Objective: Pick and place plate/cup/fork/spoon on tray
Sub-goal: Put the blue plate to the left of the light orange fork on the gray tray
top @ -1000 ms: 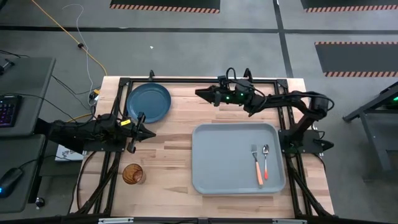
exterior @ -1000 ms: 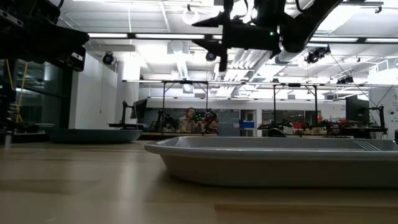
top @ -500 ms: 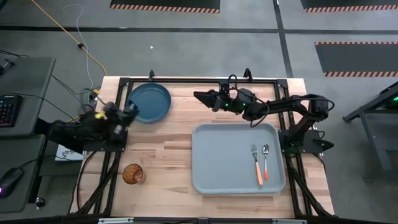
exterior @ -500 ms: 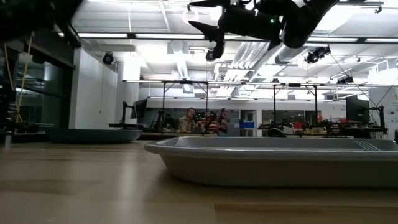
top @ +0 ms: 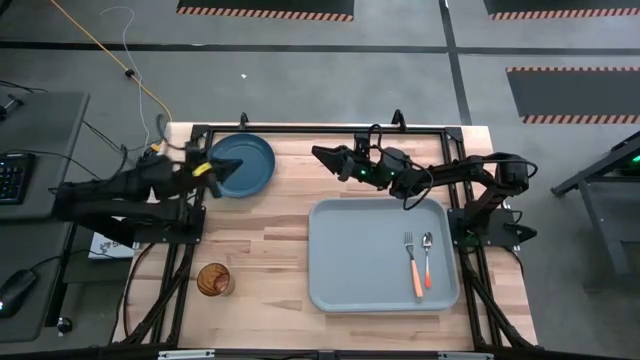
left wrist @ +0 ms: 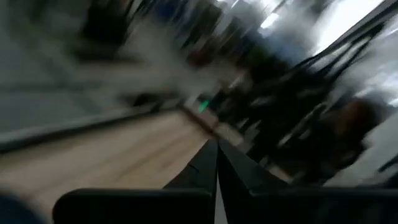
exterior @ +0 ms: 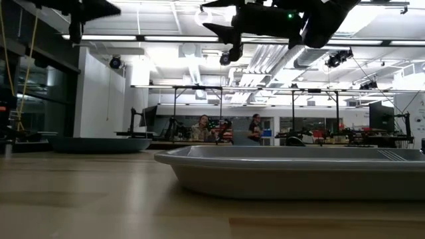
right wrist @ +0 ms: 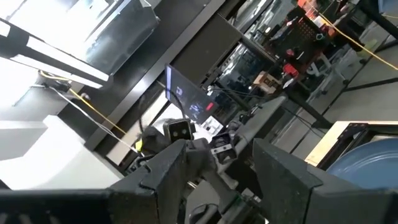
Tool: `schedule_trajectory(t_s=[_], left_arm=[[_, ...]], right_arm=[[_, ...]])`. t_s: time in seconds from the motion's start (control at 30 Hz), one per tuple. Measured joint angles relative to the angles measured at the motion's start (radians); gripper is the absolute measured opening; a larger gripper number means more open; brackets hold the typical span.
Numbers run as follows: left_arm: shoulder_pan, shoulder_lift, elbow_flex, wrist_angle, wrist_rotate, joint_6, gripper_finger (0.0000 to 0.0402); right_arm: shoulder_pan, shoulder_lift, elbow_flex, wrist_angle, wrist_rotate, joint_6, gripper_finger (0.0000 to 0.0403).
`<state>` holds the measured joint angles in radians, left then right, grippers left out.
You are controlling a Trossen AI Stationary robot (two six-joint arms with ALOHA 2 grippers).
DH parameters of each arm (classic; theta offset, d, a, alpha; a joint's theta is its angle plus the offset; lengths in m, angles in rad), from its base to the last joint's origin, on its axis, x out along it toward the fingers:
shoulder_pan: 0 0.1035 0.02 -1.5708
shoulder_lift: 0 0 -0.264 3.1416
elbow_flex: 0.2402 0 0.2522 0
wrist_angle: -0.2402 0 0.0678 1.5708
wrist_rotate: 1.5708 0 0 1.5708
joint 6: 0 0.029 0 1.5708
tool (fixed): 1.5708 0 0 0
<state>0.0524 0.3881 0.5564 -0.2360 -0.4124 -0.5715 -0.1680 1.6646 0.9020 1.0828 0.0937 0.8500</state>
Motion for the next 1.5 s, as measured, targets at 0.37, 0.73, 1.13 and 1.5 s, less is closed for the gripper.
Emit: schedule_trajectory(t_s=[0.37, 0.73, 1.13, 1.5], left_arm=[[0.341, 0.476, 0.261, -0.4, 0.494, 0.039, 0.0003], [0.478, 0.689, 0.266, -0.395, 0.469, 0.13, 0.0006], [0.444, 0.7, 0.132, -0.315, 0.427, 0.091, 0.0138], [0.344, 0.732, 0.073, -0.262, 0.366, 0.078, 0.0222]], right_arm=[[-0.005, 0.0, 0.0, 0.0, -0.113, -0.02, 0.0179], [-0.011, 0.0, 0.0, -0.001, -0.228, -0.02, 0.0179], [-0.011, 0.0, 0.0, -0.001, -0.228, -0.046, 0.0179], [-0.011, 0.0, 0.0, -0.001, -0.216, -0.047, 0.0179]])
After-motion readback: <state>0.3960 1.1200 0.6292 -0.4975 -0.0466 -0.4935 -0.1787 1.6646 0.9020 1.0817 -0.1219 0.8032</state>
